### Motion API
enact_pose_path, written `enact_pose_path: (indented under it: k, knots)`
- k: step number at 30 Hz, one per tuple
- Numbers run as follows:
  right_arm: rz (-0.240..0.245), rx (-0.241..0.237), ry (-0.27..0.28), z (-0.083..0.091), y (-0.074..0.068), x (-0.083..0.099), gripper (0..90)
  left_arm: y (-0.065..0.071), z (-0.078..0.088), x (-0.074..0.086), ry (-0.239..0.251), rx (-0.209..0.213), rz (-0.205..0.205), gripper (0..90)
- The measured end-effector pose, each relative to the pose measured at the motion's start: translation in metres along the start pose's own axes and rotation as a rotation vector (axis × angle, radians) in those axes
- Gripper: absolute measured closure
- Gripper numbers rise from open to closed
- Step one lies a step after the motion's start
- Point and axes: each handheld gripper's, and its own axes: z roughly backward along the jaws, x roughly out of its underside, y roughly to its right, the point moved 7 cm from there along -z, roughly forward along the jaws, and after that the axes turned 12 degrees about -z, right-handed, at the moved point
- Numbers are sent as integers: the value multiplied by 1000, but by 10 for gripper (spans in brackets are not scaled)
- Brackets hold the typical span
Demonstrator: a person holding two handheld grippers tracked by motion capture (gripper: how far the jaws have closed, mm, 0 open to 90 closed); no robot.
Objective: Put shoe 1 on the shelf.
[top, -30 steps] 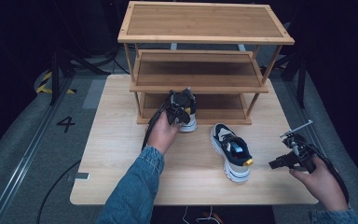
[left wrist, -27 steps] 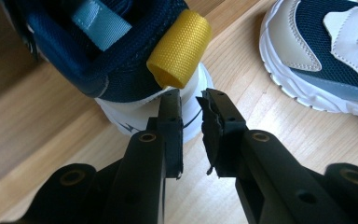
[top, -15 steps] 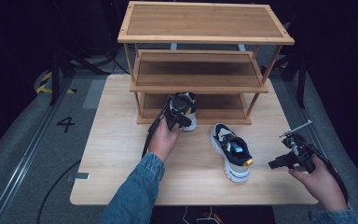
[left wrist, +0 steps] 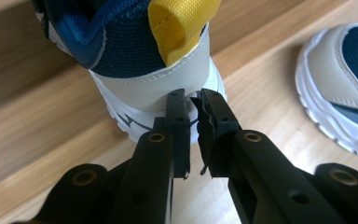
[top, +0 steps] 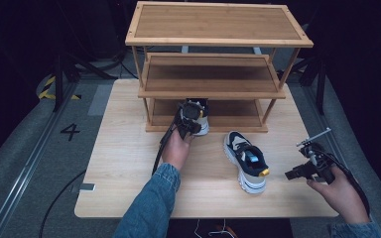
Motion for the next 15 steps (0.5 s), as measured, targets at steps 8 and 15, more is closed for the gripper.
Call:
enact_pose_path:
  k: [8,15]
  knots:
    - [-3,0,2,-1,1,0,523,-6,-10,-2,51,15,55,803]
    - [0,-4,-1,-1,0,-1,523,-11,-17,-4,88,21,97,778]
